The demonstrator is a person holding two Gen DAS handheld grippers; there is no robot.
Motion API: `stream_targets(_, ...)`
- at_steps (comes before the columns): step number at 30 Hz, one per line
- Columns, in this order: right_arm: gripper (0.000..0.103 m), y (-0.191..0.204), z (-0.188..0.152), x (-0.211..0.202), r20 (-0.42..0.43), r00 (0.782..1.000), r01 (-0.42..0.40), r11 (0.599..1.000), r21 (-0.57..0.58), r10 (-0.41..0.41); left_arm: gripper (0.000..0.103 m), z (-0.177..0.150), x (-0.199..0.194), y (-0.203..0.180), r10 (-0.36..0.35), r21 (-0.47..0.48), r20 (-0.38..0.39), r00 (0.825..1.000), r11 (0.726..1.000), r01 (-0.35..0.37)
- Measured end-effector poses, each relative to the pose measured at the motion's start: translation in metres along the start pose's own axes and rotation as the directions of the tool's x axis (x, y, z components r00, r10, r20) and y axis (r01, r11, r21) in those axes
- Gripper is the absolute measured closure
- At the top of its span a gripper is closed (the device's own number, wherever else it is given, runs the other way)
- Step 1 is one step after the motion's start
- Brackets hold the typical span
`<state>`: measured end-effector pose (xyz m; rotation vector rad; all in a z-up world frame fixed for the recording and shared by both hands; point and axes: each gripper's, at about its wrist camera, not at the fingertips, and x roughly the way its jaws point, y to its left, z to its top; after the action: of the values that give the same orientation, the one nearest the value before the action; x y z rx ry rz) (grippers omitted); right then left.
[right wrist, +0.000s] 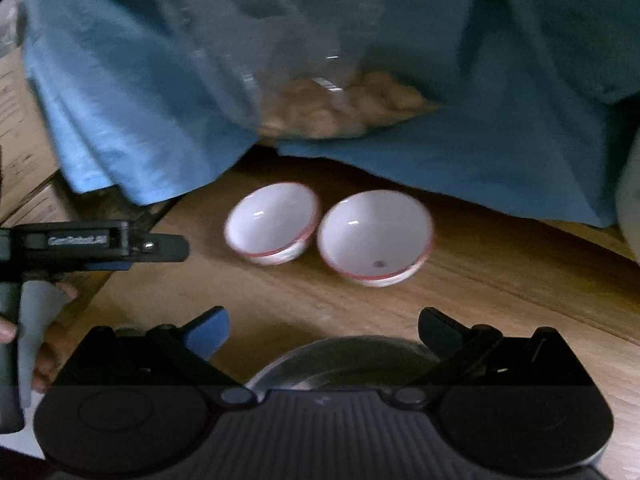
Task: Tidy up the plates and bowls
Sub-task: 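Move both tools to the larger white red-rimmed bowl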
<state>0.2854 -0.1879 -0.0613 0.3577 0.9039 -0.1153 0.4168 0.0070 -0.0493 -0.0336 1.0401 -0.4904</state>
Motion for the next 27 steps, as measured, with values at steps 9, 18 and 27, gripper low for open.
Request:
stream_targets(9, 0.000, -0.054, 0.013, 0.006, 0.016, 0.994, 0.101, 0.978, 0.184, -0.106, 0.001, -0.004, 0.024, -0.030, -0.066, 0.009, -0.086, 0.994, 0.998, 0.067)
stream_targets(18, 0.015, -0.084, 0.018, 0.023, -0.011, 0.997, 0.079, 0.962, 0.263, -0.079, 0.001, -0.001, 0.043, -0.060, -0.072, 0.049, -0.128, 0.989, 0.996, 0.079)
stream_targets(27, 0.027, -0.091, 0.025, 0.037, -0.028, 0.999, 0.037, 0.966, 0.255, -0.031, 0.004, -0.002, 0.055, -0.075, -0.098, -0.024, -0.146, 0.984, 0.995, 0.095)
